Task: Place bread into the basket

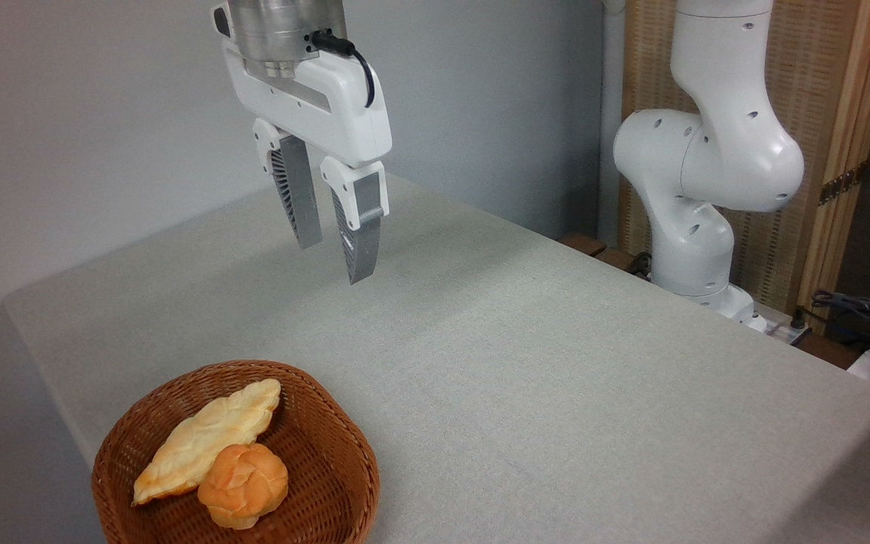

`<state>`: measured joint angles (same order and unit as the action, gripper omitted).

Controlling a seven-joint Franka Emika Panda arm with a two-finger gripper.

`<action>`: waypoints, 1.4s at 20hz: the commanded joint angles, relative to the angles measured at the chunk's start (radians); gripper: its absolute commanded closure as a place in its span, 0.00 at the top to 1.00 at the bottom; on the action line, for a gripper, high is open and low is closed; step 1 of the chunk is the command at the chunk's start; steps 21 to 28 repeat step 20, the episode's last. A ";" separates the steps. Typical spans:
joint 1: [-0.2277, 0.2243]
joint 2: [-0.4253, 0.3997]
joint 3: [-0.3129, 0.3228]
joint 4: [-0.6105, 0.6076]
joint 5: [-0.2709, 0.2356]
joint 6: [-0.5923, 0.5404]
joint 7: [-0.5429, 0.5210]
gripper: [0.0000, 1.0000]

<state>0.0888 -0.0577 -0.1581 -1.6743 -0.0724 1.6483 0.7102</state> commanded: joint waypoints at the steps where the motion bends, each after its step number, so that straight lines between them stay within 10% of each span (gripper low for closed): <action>1: -0.082 -0.014 0.092 -0.019 0.008 0.031 0.015 1.00; 28: -0.135 0.001 0.157 -0.013 0.005 0.014 0.014 1.00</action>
